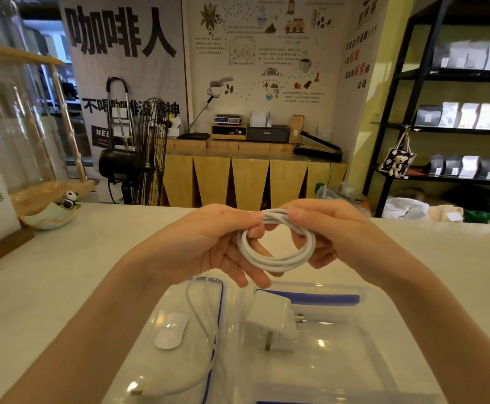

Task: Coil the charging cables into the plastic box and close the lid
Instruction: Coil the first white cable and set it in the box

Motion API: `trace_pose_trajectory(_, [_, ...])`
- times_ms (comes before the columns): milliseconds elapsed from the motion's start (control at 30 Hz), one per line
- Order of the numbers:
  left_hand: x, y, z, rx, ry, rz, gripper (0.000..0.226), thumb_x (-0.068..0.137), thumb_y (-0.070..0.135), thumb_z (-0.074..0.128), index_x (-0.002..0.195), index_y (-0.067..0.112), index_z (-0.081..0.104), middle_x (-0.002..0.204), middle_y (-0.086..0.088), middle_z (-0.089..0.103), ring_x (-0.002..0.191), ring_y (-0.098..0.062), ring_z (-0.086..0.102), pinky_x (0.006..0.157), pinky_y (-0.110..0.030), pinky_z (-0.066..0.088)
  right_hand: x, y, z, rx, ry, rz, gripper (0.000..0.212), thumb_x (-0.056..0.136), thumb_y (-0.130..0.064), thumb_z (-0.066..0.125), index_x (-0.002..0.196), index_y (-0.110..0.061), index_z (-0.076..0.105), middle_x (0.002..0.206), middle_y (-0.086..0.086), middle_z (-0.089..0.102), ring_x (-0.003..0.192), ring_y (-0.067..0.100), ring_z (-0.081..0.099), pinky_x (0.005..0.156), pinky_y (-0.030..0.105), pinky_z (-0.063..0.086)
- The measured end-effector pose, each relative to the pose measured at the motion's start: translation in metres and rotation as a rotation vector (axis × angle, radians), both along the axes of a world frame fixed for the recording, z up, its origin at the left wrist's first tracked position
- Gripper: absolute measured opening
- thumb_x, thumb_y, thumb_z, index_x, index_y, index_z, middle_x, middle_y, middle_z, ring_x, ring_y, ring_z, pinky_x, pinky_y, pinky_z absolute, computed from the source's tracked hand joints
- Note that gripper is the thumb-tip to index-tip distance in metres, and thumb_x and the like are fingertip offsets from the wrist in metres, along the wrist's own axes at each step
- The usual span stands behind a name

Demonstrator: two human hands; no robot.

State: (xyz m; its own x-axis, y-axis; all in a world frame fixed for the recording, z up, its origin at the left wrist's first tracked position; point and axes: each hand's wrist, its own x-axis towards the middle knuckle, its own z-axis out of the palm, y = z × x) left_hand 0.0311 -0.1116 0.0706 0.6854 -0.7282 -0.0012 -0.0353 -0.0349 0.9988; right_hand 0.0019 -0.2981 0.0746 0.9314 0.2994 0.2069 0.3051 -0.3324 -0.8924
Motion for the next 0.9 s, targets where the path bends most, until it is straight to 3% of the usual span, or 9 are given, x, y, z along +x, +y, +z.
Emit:
trace_pose_trajectory(167, [0.004, -0.006, -0.008, 0.128, 0.024, -0.172, 0.033, 0.087, 0.033, 0.049, 0.064, 0.010, 0.052, 0.067, -0.013, 0.072, 0.052, -0.019, 0.069, 0.043, -0.018, 0.053, -0.017, -0.011, -0.004, -0.158, 0.041, 0.049, 0.026, 0.071, -0.044, 0.050, 0.084, -0.033, 0.069, 0.044, -0.008, 0.046, 0.038, 0.005, 0.036, 0.037, 0.012, 0.030])
trace_pose_trajectory(300, [0.005, -0.016, -0.014, 0.284, 0.082, -0.363, 0.031, 0.090, 0.028, 0.042, 0.067, 0.011, 0.053, 0.066, -0.006, 0.073, 0.055, -0.016, 0.069, 0.047, -0.019, 0.054, -0.029, -0.021, -0.010, -0.330, 0.069, 0.117, 0.020, 0.085, -0.035, 0.047, 0.096, -0.031, 0.064, 0.044, -0.024, 0.055, 0.041, -0.005, 0.050, 0.039, 0.005, 0.033])
trace_pose_trajectory(400, [0.000, -0.033, -0.024, 0.429, 0.031, -0.242, 0.027, 0.085, 0.031, 0.046, 0.072, 0.012, 0.059, 0.067, -0.005, 0.072, 0.059, -0.017, 0.070, 0.053, -0.021, 0.056, -0.031, -0.036, -0.021, -0.431, 0.150, 0.076, 0.024, 0.079, -0.046, 0.049, 0.088, -0.030, 0.064, 0.051, -0.014, 0.058, 0.045, -0.001, 0.049, 0.047, 0.012, 0.037])
trace_pose_trajectory(500, [-0.004, -0.061, -0.037, 0.515, -0.157, -0.027, 0.023, 0.088, 0.028, 0.050, 0.086, 0.008, 0.060, 0.073, -0.007, 0.069, 0.062, -0.014, 0.069, 0.058, -0.021, 0.057, -0.025, -0.054, -0.032, -0.590, 0.197, -0.044, 0.023, 0.086, -0.040, 0.052, 0.082, -0.022, 0.066, 0.066, -0.004, 0.064, 0.059, 0.004, 0.055, 0.062, 0.022, 0.045])
trace_pose_trajectory(600, [0.000, -0.087, -0.051, 0.596, -0.289, 0.085, 0.019, 0.090, 0.028, 0.050, 0.090, 0.012, 0.059, 0.084, -0.011, 0.070, 0.061, -0.014, 0.069, 0.056, -0.022, 0.057, -0.018, -0.065, -0.040, -0.642, 0.216, -0.156, 0.019, 0.086, -0.034, 0.056, 0.087, -0.018, 0.064, 0.081, 0.002, 0.071, 0.076, 0.014, 0.065, 0.072, 0.029, 0.052])
trace_pose_trajectory(733, [0.009, -0.108, -0.060, 0.749, -0.448, 0.050, 0.018, 0.089, 0.027, 0.053, 0.084, 0.013, 0.061, 0.078, -0.007, 0.065, 0.057, -0.014, 0.065, 0.047, -0.020, 0.050, -0.012, -0.069, -0.051, -0.646, 0.350, -0.243, 0.014, 0.082, -0.021, 0.064, 0.092, -0.013, 0.058, 0.079, 0.011, 0.072, 0.065, 0.020, 0.071, 0.057, 0.028, 0.060])
trace_pose_trajectory(900, [0.009, -0.124, -0.069, 0.878, -0.599, 0.007, 0.022, 0.088, 0.029, 0.056, 0.078, 0.010, 0.062, 0.067, -0.003, 0.062, 0.050, -0.015, 0.061, 0.048, -0.021, 0.047, -0.009, -0.064, -0.052, -0.825, 0.343, -0.289, 0.019, 0.078, -0.012, 0.068, 0.092, -0.001, 0.064, 0.080, 0.013, 0.069, 0.077, 0.027, 0.070, 0.073, 0.035, 0.059])
